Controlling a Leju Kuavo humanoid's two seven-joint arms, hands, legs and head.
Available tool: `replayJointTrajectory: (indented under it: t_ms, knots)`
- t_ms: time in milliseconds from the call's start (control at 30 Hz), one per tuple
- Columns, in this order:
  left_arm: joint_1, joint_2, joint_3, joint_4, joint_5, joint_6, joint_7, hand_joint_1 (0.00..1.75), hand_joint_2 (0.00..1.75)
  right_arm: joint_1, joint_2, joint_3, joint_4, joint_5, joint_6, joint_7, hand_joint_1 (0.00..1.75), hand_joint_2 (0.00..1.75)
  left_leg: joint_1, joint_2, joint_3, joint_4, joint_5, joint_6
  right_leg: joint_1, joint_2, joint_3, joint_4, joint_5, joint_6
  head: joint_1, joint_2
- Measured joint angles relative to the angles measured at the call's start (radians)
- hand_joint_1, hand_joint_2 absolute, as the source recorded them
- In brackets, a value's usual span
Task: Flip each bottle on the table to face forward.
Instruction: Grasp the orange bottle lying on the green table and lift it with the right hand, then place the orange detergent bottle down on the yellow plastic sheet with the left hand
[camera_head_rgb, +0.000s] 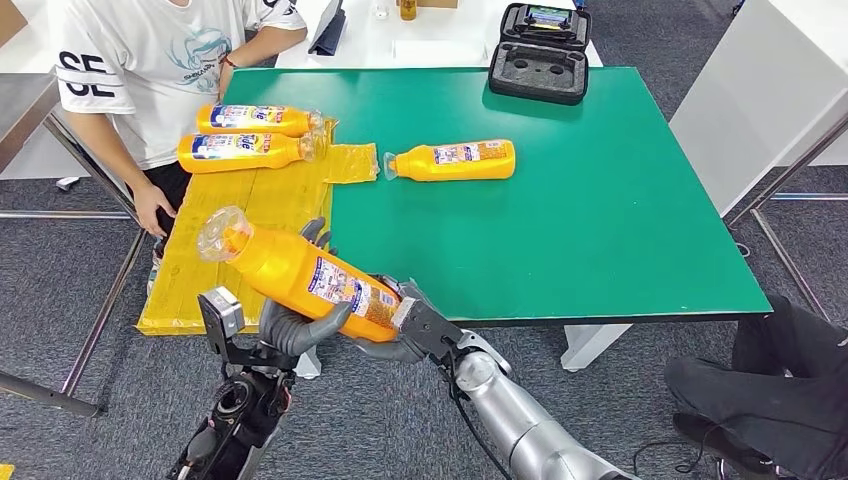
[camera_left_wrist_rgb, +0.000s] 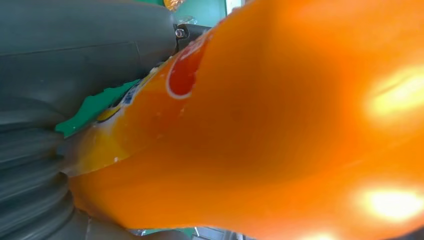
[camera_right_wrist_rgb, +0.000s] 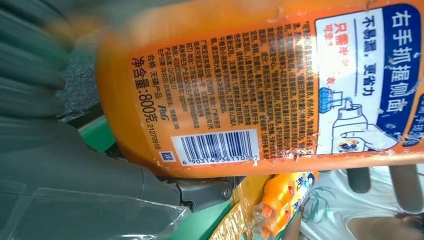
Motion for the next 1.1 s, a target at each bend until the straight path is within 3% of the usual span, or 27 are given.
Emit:
replayJointTrajectory:
  t_ms: [300, 700, 967, 1000, 1100]
  knots:
    - [-0.005, 0.000, 0.000, 0.030, 0.006, -0.024, -0.018, 0.00, 1.75, -0.003, 0.000, 0.000, 0.019, 0.019, 0.011, -0.001, 1.74, 1.75, 0.000, 0.000, 0.000, 0.000, 0.000, 0.000, 0.000, 0.000, 0.000, 0.000, 0.000, 0.000, 0.000, 0.000]
    - [-0.005, 0.000, 0.013, 0.037, 0.190, -0.270, -0.047, 0.00, 1.75, -0.001, 0.000, 0.002, 0.064, 0.076, 0.021, -0.009, 1.75, 1.75, 0.000, 0.000, 0.000, 0.000, 0.000, 0.000, 0.000, 0.000, 0.000, 0.000, 0.000, 0.000, 0.000, 0.000]
    - [-0.006, 0.001, 0.015, 0.037, 0.179, -0.282, -0.049, 0.00, 1.75, 0.002, 0.000, 0.001, 0.071, 0.081, 0.020, -0.010, 1.74, 1.75, 0.000, 0.001, 0.000, 0.000, 0.000, 0.000, 0.000, 0.001, -0.001, 0.000, 0.000, 0.000, 0.000, 0.000]
    - [-0.007, 0.001, 0.014, 0.037, 0.157, -0.265, -0.049, 0.09, 1.75, 0.003, 0.000, 0.000, 0.072, 0.081, 0.020, -0.010, 1.74, 1.75, 0.000, 0.001, 0.000, 0.000, 0.000, 0.000, 0.000, 0.001, -0.001, 0.000, 0.000, 0.000, 0.000, 0.000]
    - [-0.013, 0.002, 0.004, 0.037, 0.060, -0.189, -0.049, 1.32, 1.75, 0.007, -0.002, -0.003, 0.074, 0.081, 0.022, -0.007, 1.73, 1.75, 0.000, 0.001, 0.000, 0.000, 0.000, 0.000, 0.000, 0.001, -0.001, 0.000, 0.000, 0.000, 0.000, 0.000]
